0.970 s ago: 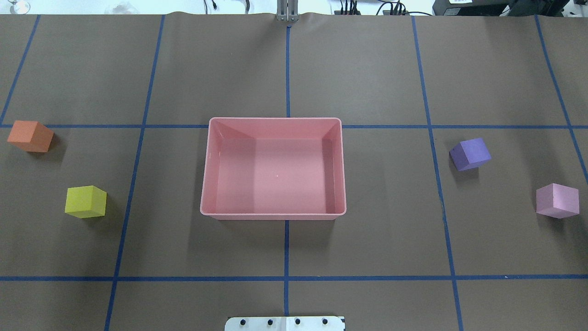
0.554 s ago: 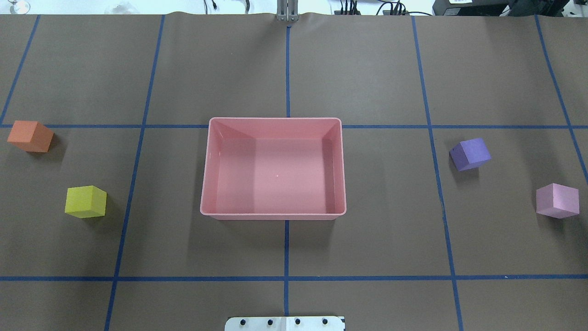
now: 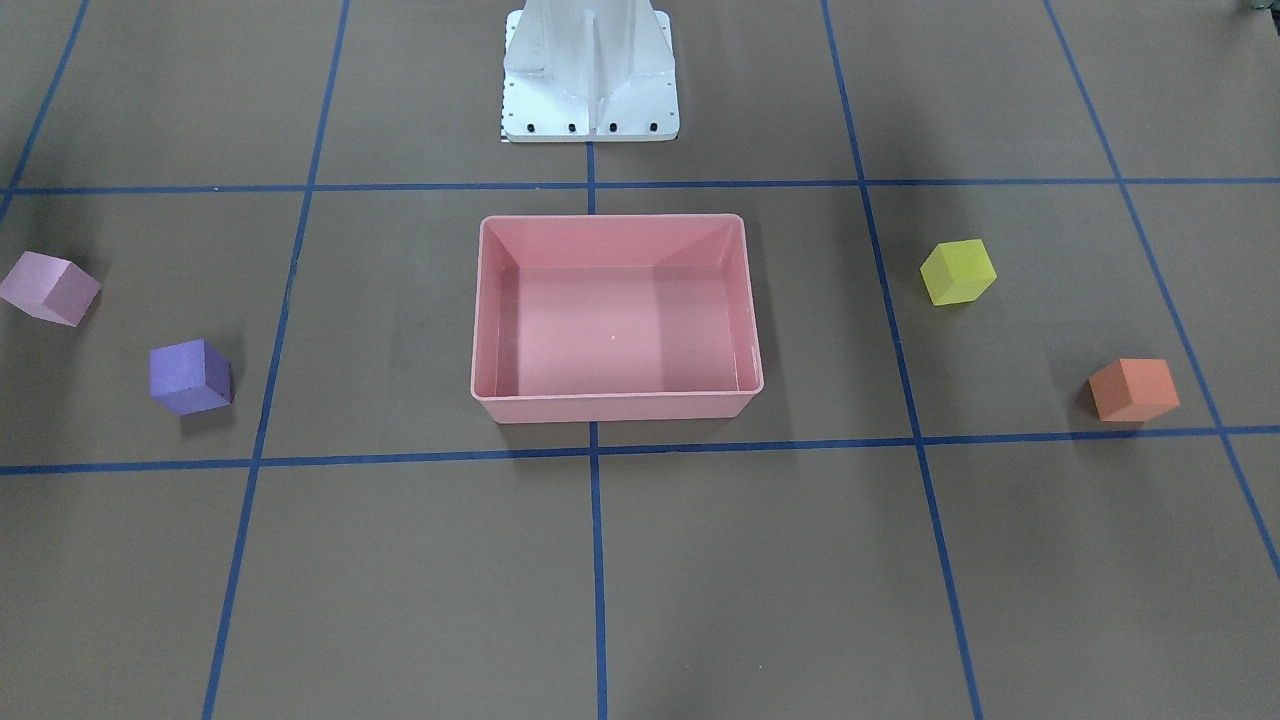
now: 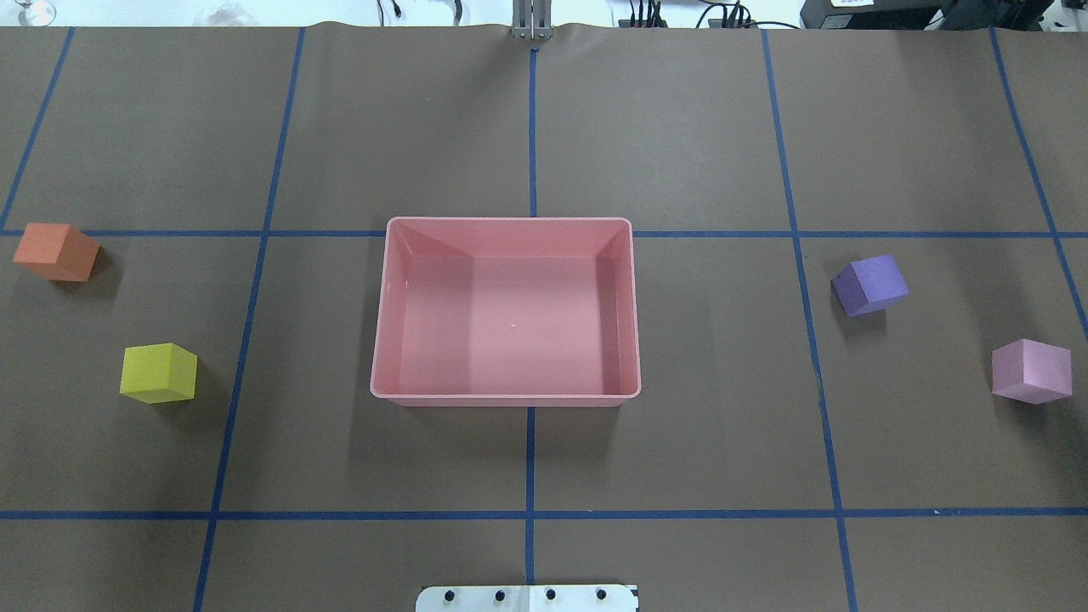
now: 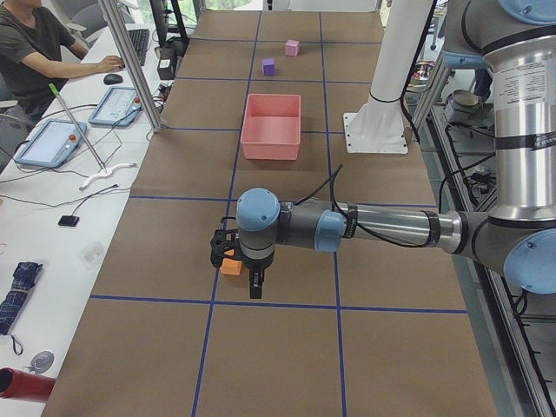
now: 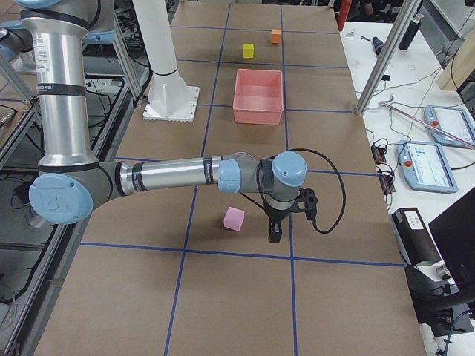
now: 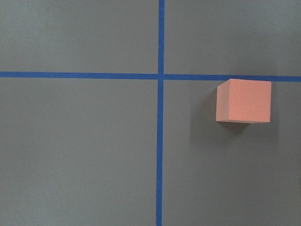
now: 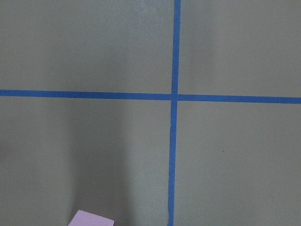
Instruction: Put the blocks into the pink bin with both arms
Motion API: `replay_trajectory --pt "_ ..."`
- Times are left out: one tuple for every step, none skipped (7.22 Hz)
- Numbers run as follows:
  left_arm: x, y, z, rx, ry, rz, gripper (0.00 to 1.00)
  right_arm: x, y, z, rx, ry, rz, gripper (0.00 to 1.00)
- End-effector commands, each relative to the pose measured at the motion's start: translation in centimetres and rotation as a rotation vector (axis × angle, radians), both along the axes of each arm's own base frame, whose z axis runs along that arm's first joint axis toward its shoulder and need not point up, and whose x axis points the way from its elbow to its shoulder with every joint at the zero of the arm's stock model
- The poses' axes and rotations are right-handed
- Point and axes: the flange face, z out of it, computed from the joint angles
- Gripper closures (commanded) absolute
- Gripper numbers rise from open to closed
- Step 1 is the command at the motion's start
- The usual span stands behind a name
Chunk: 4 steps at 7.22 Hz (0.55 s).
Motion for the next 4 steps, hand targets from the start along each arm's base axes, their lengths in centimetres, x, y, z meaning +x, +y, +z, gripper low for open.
replay_trajectory --pt "0.0 -0.1 -0.6 0.022 0.004 0.001 0.0 -2.3 3.5 -0.2 -0.048 -0.055 -0.011 0.0" --pt "0.1 -0.3 -0.9 0.048 0.006 -0.003 0.0 -3.0 5.1 0.2 -0.079 -0.049 0.01 0.0" --pt "0.1 -0.3 -0.9 0.05 0.006 -0.003 0.0 -4.1 7.5 2.1 -0.074 -0.037 0.019 0.0" --pt "0.1 -0.3 -0.9 0.05 0.006 -0.003 0.0 -6.1 8.3 2.5 -0.104 -0.004 0.091 0.0"
